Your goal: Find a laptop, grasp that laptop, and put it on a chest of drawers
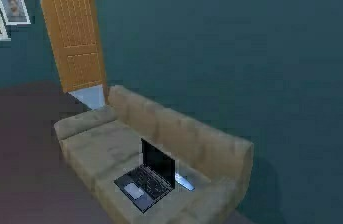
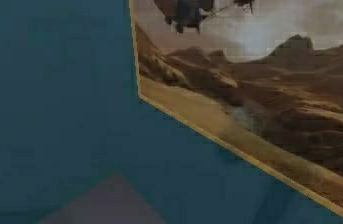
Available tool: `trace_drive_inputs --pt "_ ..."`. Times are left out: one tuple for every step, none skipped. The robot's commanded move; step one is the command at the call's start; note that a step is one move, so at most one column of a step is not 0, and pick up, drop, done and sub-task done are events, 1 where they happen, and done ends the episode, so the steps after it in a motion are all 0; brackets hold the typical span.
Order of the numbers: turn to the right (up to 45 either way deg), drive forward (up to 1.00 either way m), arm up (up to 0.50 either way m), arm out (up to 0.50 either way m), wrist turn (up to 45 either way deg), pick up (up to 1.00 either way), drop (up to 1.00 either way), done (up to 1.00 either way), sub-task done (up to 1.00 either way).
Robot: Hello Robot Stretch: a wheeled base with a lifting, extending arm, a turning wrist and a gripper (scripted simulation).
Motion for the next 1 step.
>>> trace_drive_inputs --pt "-45.0 0.0 0.0 0.0 0.0 0.0 0.0 0.0 0.0"
